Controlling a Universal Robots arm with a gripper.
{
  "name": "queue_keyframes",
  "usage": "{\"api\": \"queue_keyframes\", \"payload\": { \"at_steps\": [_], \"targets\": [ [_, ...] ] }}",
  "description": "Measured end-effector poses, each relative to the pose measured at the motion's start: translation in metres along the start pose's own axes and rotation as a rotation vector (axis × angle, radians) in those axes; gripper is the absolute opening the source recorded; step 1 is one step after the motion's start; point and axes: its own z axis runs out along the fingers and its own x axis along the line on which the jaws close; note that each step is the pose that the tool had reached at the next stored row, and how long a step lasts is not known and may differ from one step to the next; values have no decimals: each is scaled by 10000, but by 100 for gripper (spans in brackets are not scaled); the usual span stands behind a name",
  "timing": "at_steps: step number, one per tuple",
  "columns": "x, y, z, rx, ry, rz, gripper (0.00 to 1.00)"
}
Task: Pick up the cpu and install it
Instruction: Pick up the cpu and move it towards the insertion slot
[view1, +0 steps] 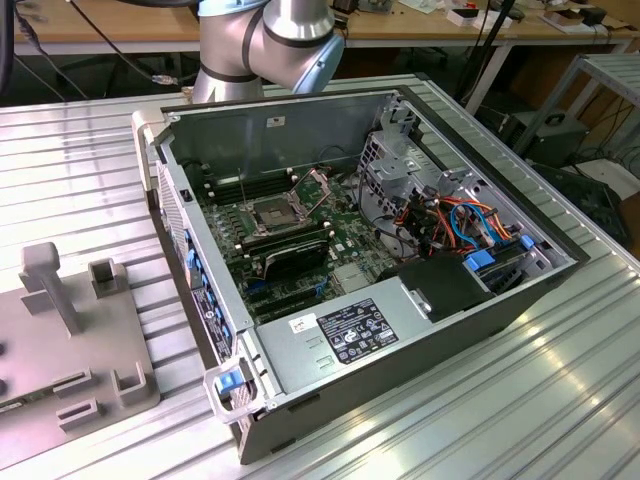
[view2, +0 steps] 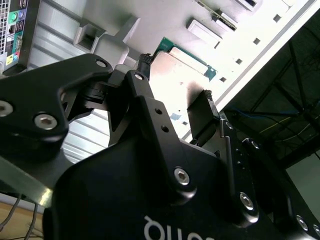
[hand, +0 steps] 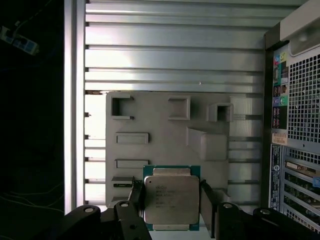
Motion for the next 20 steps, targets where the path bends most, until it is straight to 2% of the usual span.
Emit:
{"api": "queue_keyframes", "payload": {
  "at_steps": [20],
  "targets": [
    [-59,-1,1,0,0,0,55]
  ]
}}
